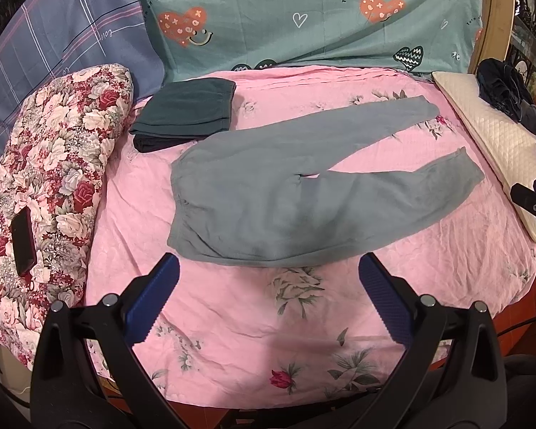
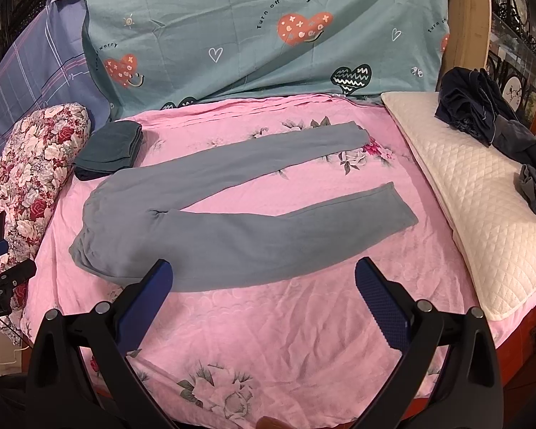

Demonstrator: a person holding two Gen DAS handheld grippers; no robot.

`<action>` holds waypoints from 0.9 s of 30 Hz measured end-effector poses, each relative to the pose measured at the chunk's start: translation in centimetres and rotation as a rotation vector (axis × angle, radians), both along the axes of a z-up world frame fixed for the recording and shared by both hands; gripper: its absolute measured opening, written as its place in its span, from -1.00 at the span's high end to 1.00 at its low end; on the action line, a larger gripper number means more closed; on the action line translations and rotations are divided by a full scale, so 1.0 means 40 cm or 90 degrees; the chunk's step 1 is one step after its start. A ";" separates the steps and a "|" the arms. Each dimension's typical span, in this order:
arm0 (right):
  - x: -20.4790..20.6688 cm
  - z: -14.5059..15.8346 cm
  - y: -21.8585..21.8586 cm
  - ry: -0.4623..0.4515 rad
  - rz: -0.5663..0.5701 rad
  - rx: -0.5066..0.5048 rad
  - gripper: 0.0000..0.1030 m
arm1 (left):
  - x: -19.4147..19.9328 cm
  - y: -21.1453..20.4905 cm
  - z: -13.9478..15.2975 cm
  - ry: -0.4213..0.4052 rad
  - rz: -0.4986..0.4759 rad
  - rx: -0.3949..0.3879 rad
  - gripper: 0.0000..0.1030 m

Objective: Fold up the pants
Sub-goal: 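Grasp the sweatpants waistband with the left gripper while the right tool approaches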

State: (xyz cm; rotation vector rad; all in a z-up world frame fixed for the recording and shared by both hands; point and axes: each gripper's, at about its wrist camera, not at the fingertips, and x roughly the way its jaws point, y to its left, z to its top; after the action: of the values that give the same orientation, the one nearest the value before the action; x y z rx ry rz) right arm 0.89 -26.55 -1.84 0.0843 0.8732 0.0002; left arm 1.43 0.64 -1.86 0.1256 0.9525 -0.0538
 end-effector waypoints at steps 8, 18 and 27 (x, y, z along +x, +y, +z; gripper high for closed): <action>0.011 -0.016 0.086 0.003 0.087 0.001 -0.97 | 0.018 0.114 -0.059 0.004 0.006 -0.004 -0.96; 0.050 -0.087 0.408 -0.003 0.348 -0.024 -0.66 | 0.091 0.393 -0.231 0.083 0.034 -0.067 0.23; 0.154 -0.261 0.749 0.057 0.519 -0.039 0.00 | 0.256 0.471 -0.360 0.106 -0.036 -0.119 0.37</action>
State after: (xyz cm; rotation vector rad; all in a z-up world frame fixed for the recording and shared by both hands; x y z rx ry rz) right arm 7.05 3.42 -12.27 -0.3356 0.9457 0.7346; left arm 11.68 19.48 -16.24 -0.0257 1.1047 -0.2081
